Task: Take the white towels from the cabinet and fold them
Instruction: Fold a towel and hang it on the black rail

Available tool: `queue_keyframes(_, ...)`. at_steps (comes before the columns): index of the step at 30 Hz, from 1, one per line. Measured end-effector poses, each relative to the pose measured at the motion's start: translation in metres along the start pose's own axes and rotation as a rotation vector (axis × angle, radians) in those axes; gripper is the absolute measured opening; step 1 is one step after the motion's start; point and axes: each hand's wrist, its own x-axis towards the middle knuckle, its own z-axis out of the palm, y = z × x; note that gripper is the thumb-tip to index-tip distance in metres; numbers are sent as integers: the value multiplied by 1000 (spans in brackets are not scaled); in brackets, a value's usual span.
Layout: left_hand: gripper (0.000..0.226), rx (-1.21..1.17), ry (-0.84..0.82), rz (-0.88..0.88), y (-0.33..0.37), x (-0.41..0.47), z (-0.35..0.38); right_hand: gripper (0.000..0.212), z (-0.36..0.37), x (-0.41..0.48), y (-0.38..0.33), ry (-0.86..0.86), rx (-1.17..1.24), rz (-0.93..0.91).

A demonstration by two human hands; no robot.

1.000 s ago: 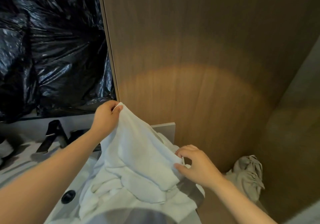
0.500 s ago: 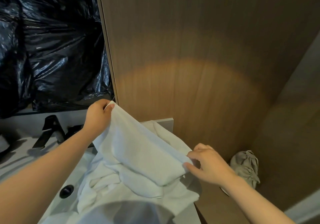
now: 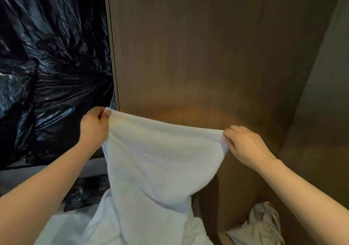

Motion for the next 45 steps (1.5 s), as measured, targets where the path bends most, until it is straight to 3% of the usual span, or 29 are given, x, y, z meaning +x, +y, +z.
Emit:
queue_keyframes(9,24,-124,197,187,97,78,-49,14,-120,94,29,357,-77,104)
queue_keyframes(16,23,-143,163,200,99,65,-51,16,-106,79,30,250,-80,139)
queue_keyframes(24,19,-206,-1,176,80,12,-37,13,-51,42,10,-52,-11,311)
queue_keyframes(29,20,-194,-210,186,67,-38,-17,23,-24,12,-36,-193,324,275)
queue_keyframes(36,17,-256,-438,85,60,-97,1,11,-14,-16,-111,-210,863,149)
queue_keyframes(41,14,-365,-507,-33,61,-128,-9,19,-5,-39,-148,-148,1213,267)
queue_keyframes(45,9,-446,-432,-111,66,-152,-21,21,-1,-59,-170,-127,1435,334)
